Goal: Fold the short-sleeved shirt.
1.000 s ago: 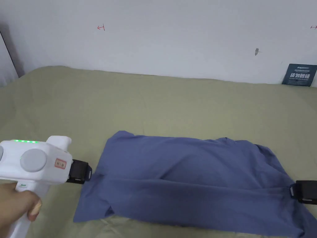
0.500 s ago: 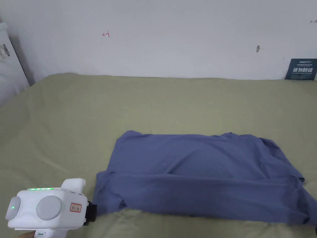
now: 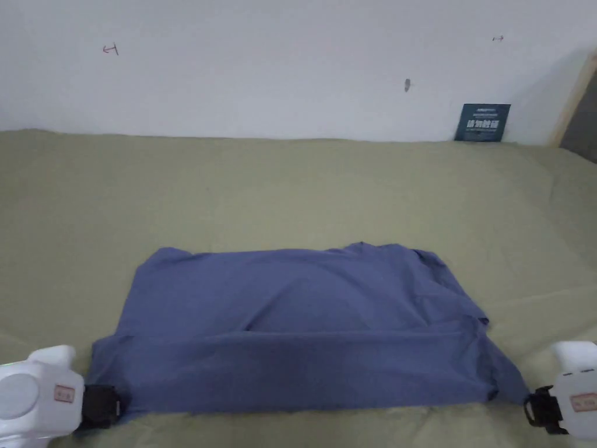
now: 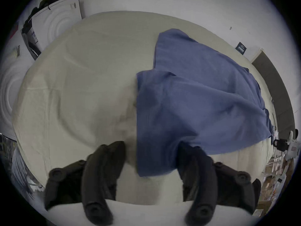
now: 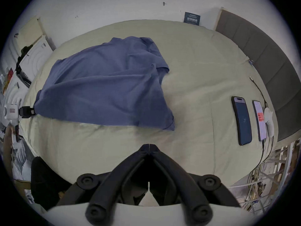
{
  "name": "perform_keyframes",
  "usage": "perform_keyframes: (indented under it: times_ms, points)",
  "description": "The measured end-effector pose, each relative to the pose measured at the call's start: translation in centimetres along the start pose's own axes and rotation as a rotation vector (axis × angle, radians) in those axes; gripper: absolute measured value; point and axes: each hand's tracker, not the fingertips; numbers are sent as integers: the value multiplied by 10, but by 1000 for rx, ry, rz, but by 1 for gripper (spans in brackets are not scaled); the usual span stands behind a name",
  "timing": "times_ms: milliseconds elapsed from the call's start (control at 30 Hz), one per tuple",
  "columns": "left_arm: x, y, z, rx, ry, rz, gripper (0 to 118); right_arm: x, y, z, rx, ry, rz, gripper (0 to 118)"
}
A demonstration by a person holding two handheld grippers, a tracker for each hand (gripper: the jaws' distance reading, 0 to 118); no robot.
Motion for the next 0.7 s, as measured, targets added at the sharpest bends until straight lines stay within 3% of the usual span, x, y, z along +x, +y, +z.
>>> perform_keyframes:
  times_ms: [33,67,100,133,200,300,333,400,433,500,600,700]
  points:
    - [-1,-1,3,0,-5,-9,54,1,4,-5,4,-42,-9,50]
    - [-2,-1,10,17,-11,-16,30,2,9,-12,-1,-43,-11,92]
    - [-3,1,15,35,-112,-4,9,9,12,-23,-7,-36,-16,112]
    - [-3,-2,22,36,-200,25,5,11,15,-27,0,-22,-27,111]
    - [6,-1,27,41,-141,24,5,13,26,-39,6,28,-57,103]
    - [7,2,27,41,-118,-10,5,12,38,-62,-11,-14,-66,99]
    - [8,3,27,35,-119,-1,5,11,40,-66,-17,-22,-64,78]
    - [5,3,24,32,-121,11,5,9,43,-74,-76,25,-53,22]
    - [5,3,23,29,-120,11,5,9,44,-74,-88,53,-69,13]
    - [8,3,24,17,-116,1,5,0,44,-63,-60,14,-74,10]
    - [5,4,28,23,-116,-12,5,-9,44,-50,-13,-30,30,9]
    - [3,4,44,34,-121,-28,5,-8,42,-22,11,-1,-13,9]
